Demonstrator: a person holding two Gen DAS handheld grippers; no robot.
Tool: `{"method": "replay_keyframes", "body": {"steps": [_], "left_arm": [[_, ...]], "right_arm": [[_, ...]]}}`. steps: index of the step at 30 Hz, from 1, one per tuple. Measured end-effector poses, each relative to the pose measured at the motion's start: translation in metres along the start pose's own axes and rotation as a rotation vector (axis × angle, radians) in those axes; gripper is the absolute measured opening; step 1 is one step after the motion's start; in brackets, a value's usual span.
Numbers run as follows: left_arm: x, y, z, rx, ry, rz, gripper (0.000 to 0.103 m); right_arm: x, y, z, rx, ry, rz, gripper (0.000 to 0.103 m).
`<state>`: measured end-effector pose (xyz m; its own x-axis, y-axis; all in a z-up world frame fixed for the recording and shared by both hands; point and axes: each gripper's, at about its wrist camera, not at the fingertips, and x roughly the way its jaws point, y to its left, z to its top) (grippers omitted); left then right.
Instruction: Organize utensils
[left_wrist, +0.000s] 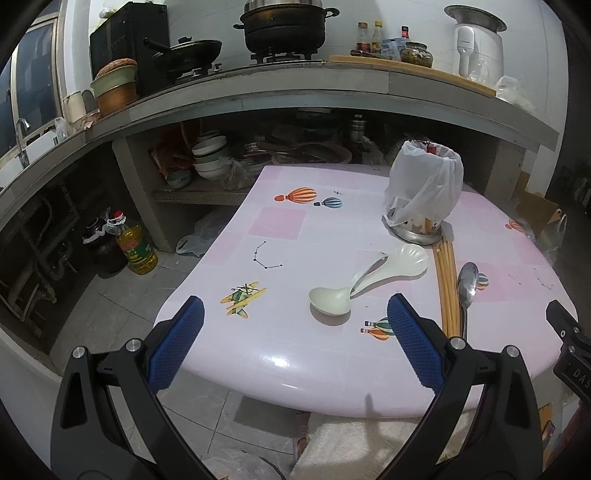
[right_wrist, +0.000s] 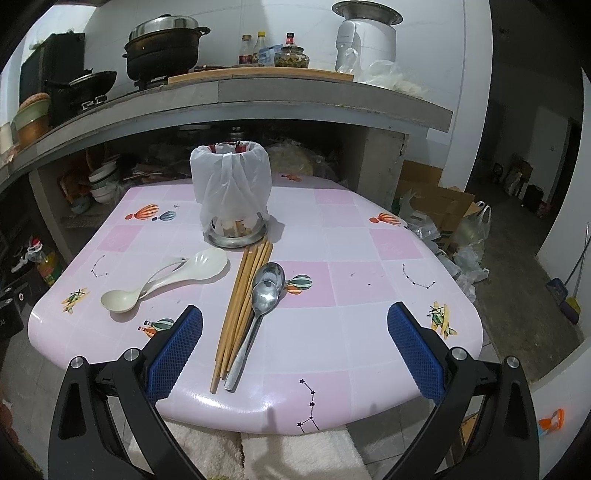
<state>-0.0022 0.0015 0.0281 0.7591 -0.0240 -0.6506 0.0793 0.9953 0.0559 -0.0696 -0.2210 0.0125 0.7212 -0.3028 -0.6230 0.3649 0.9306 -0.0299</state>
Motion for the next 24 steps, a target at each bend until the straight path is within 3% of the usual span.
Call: {"method": "replay_keyframes", "body": {"steps": [24], "left_arm": [[0.003,-0.014,-0.005,0.025,0.013,-0.063,0.095]], "right_arm": [[0.0,-0.001,0.0,-0.001,-0.003,-0.007,0.098]]}}
